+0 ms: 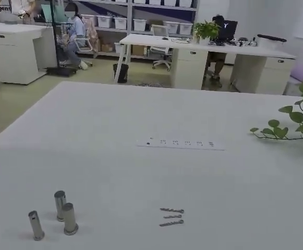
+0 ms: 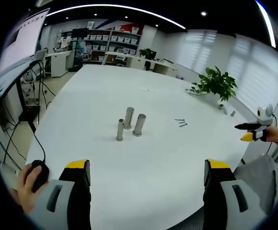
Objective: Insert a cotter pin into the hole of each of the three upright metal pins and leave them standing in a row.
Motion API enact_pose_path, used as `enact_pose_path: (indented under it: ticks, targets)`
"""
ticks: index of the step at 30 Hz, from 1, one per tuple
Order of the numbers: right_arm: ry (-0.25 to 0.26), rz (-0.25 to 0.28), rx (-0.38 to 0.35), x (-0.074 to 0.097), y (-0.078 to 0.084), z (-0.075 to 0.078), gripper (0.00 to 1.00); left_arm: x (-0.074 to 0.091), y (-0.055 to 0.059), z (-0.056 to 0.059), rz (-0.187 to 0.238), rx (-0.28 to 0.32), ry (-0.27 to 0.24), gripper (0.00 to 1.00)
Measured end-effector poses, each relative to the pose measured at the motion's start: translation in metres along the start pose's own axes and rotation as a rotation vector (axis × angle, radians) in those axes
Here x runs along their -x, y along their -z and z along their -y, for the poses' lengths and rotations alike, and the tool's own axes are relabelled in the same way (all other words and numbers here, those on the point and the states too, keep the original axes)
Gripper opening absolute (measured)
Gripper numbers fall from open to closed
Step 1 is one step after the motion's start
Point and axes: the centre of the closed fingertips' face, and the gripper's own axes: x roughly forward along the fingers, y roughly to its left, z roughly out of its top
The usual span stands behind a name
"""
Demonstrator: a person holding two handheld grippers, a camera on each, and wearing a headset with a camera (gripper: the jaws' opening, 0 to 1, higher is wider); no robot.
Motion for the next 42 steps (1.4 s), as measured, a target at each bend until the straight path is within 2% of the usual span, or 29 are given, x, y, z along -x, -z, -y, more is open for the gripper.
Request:
enact_pose_path:
  ticks: [10, 32, 39, 42]
  targets:
    - [0.009, -0.002, -0.014, 0.001, 0.003, 0.003, 0.99, -0.005, -0.008, -0.005, 0.002, 0.000, 0.002, 0.96]
    - [0.028, -0.015, -0.019, 0.000, 0.002, -0.001, 0.99, -0.023, -0.010, -0.010, -0.021, -0.013, 0.027, 0.94]
    - [0.032, -0.015, -0.021, -0.001, 0.002, -0.002, 0.99, -0.029, -0.009, -0.014, -0.033, -0.023, 0.026, 0.93]
    - [0.033, -0.022, -0.022, -0.001, 0.003, -0.002, 0.99, -0.033, -0.011, -0.016, -0.026, -0.017, 0.024, 0.92]
